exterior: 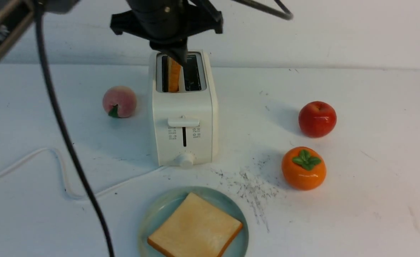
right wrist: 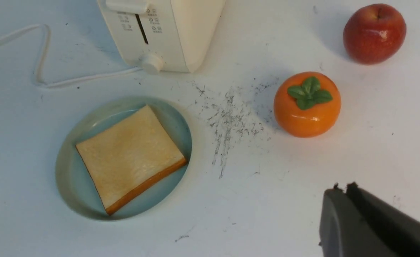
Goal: Take toasted bread from bread machine on white table place on plate.
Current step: 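Reach for a toast slice standing in the toaster with the left gripper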
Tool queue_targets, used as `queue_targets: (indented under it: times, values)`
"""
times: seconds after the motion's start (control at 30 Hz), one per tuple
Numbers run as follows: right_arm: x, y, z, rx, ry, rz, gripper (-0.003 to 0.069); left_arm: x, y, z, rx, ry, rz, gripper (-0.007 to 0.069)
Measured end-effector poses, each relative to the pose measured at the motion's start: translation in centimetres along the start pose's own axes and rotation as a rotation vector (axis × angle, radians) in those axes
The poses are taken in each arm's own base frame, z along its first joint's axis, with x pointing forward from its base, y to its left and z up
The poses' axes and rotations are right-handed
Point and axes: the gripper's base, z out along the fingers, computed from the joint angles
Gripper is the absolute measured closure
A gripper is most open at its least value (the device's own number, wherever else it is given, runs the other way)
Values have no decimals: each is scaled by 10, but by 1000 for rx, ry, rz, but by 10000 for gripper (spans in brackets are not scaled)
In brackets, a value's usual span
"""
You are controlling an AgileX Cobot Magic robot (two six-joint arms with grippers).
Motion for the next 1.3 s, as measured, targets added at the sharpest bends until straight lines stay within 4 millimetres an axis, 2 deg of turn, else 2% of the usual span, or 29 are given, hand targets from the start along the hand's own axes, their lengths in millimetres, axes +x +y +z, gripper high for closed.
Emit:
queue_targets:
  times: [0.1,0.2,0.5,0.67,0.97,1.17,1.3]
  values:
    - [0,0,0,2,-4,-2,638,1,-1,16,-66,1,-19,634]
    - [-1,0,0,2,-8,-2,636,-1,3,20,-109,-15,-43,609]
    - [-7,0,0,-3,-76,-3,625,-1,7,36,-175,-18,-45,313]
    - [-7,1,0,-6,-81,1,617,-2,11,45,-222,-28,-22,217]
    - [-7,1,0,-16,-81,12,614,-4,12,70,-262,-71,24,200]
    - [-7,2,0,-17,-77,14,610,-11,8,72,-222,-144,40,202]
    - [-6,1,0,-16,-63,14,608,-12,8,72,-220,-160,45,258]
